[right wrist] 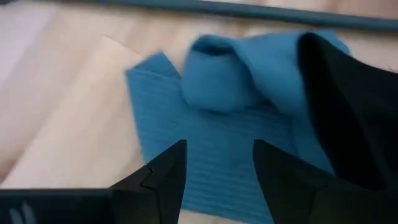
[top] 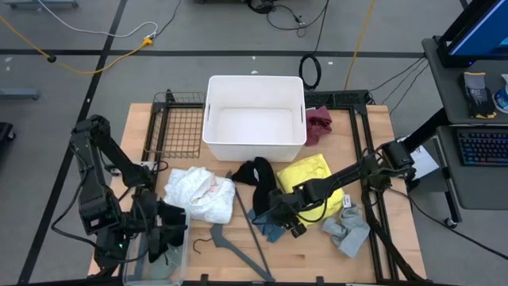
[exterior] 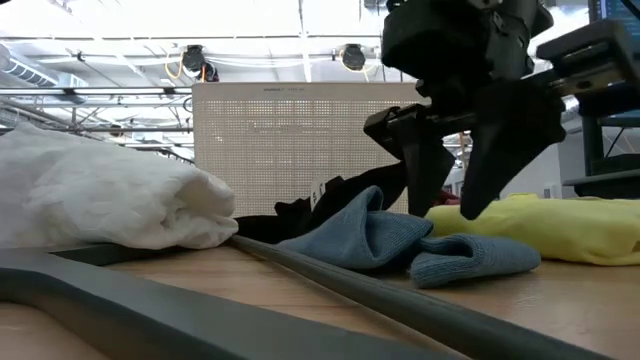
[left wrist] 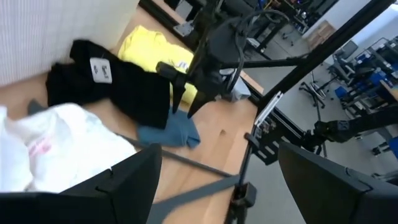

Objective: Pick & Place Cloths
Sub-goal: Put the gray sock into the transparent bin

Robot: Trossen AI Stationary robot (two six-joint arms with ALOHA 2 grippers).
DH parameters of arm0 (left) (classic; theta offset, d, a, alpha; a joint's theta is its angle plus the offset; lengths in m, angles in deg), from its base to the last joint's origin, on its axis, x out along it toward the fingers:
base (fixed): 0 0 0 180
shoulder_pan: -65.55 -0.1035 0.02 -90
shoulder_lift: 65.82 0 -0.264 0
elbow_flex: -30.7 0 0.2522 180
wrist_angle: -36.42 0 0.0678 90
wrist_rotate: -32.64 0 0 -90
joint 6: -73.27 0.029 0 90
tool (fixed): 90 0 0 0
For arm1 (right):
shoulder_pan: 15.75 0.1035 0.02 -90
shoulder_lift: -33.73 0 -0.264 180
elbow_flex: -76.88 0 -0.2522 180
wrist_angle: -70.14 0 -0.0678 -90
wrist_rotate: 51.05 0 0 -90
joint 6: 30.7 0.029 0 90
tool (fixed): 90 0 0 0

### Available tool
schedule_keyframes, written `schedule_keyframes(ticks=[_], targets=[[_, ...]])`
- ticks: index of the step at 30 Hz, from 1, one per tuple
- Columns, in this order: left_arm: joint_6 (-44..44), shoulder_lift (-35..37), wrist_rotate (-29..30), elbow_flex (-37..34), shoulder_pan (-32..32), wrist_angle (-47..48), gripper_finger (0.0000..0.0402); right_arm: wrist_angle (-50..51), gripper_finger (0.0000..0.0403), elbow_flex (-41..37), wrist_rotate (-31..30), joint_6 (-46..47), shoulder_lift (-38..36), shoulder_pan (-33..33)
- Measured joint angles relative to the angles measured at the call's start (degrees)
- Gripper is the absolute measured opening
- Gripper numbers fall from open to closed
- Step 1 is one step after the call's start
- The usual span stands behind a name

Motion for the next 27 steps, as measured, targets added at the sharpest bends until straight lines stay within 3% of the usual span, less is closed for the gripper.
schedule_keyframes(ticks=[7,21,27], targets=[[4.39,1.05,0.20,0.00,-0.67,0.01,0.0324,4.20,0.0176,0.00,-2.37,4.82,0.22,-0.72],[11.92,5.60,0.06,0.00,-0.81,-0.79,0.0324,3.50,0.0175,0.28,-3.83,8.70,7.86,-0.74],[11.90,5.60,-0.40,0.00,-0.81,-0.82,0.0324,6.40,0.0136,0.22,-3.70,10.29,10.21,-0.83]])
